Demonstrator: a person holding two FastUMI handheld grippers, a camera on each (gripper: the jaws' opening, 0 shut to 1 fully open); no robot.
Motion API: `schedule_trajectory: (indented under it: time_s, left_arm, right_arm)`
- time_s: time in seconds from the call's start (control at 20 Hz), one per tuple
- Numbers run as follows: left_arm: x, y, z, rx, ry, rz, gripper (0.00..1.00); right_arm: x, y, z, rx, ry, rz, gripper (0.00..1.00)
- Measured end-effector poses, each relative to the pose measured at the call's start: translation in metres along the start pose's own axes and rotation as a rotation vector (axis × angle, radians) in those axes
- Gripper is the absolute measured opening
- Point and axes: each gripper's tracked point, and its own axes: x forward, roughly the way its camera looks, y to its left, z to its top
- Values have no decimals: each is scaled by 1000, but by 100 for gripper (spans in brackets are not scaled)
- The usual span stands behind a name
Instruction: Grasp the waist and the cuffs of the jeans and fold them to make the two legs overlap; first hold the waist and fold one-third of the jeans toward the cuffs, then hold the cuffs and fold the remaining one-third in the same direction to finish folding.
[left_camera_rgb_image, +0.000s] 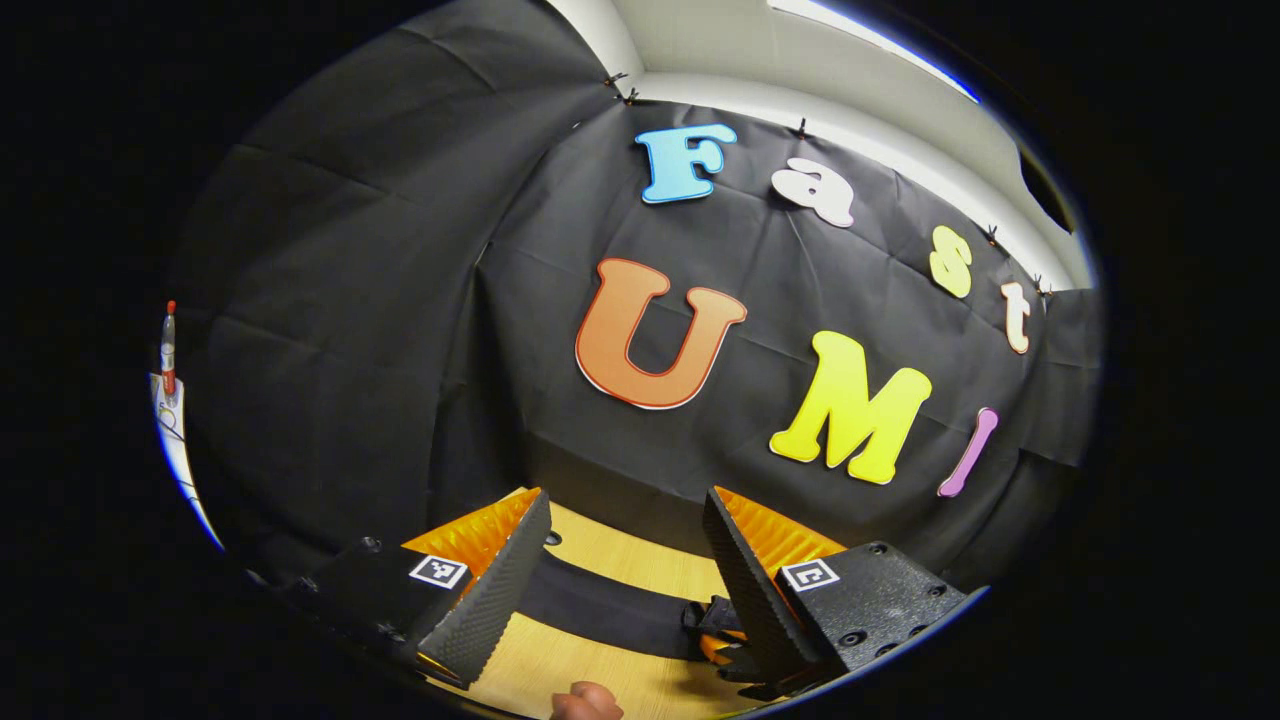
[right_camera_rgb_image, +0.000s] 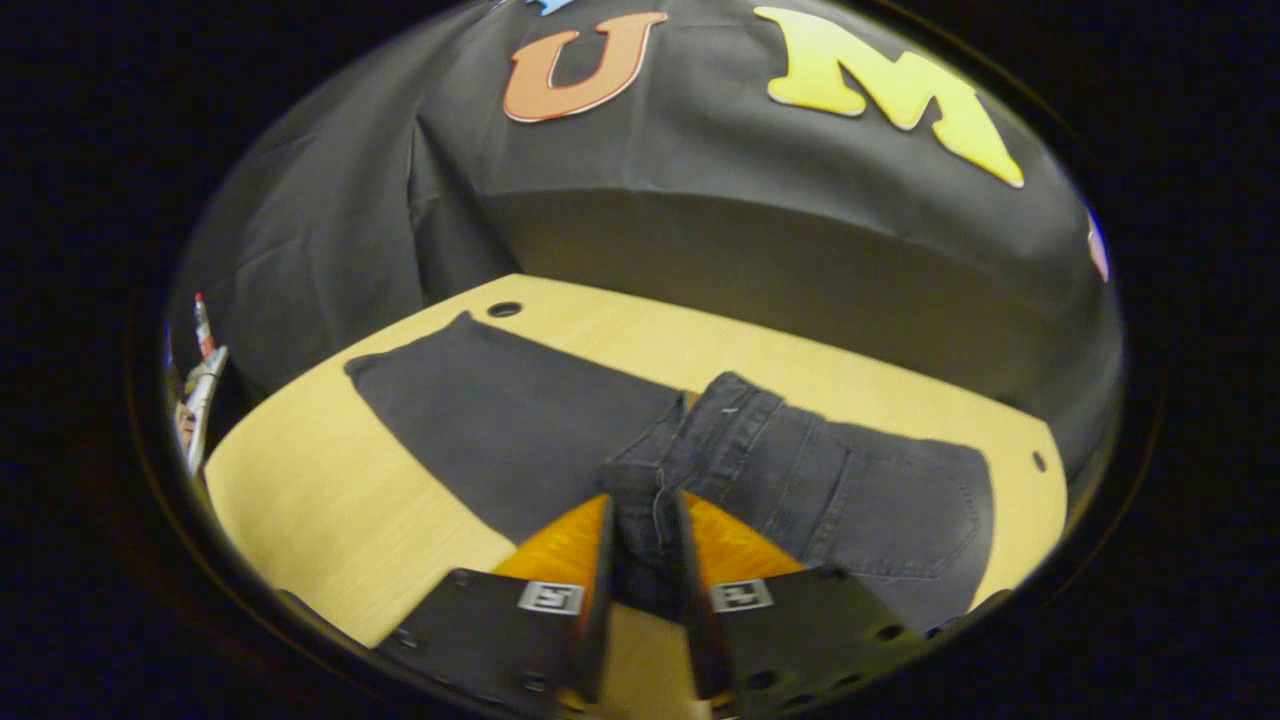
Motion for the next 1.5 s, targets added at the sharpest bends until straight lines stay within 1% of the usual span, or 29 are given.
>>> schedule_trajectory:
  time_s: [0.05, 0.1, 0.2, 0.35, 0.45, 0.5, 0.6, 0.7, 0.85, 0.9, 1.05, 1.1, 1.25, 1.3, 1.4, 1.5]
  left_arm:
    - [0, 1, -2, -8, 5, 2, 98]
    - [1, 1, -4, -14, 14, 4, 98]
    - [4, 6, -11, -25, 25, 13, 98]
    - [11, 16, -26, -75, 56, 29, 98]
    - [20, 26, -47, -138, 100, 40, 98]
    - [26, 29, -60, -185, 129, 41, 98]
    - [40, 41, -92, -311, 200, 55, 98]
    - [51, 53, -132, -471, 293, 86, 98]
    - [62, 82, -195, -684, 451, 192, 99]
    - [67, 86, -210, -751, 478, 214, 99]
    - [87, 88, -227, -937, 489, 219, 98]
    - [93, 92, -232, -969, 490, 233, 98]
    - [113, 113, -248, -985, 470, 270, 100]
    - [118, 118, -254, -995, 469, 291, 99]
    - [126, 130, -265, -1034, 471, 337, 100]
    - [135, 138, -275, -1063, 470, 369, 99]
  right_arm:
    - [-1, 7, 3, -3, -14, 22, 45]
    - [-3, 8, 4, -28, -33, 15, 63]
    - [-10, 6, 20, -70, -86, 4, 99]
    - [-27, 5, 47, -100, -163, -3, 99]
    - [-47, 0, 69, -112, -215, -13, 99]
    - [-57, -6, 80, -111, -243, -19, 99]
    - [-83, -22, 110, -104, -312, -41, 99]
    - [-114, -45, 137, -105, -384, -77, 99]
    - [-159, -89, 170, -72, -477, -155, 99]
    - [-175, -109, 173, -47, -492, -186, 99]
    - [-218, -158, 176, 42, -523, -275, 99]
    - [-235, -175, 173, 69, -533, -305, 98]
    - [-277, -217, 167, 105, -556, -387, 98]
    - [-287, -233, 161, 115, -547, -421, 99]
    - [-304, -263, 144, 149, -514, -482, 99]
    - [-328, -289, 136, 187, -514, -538, 99]
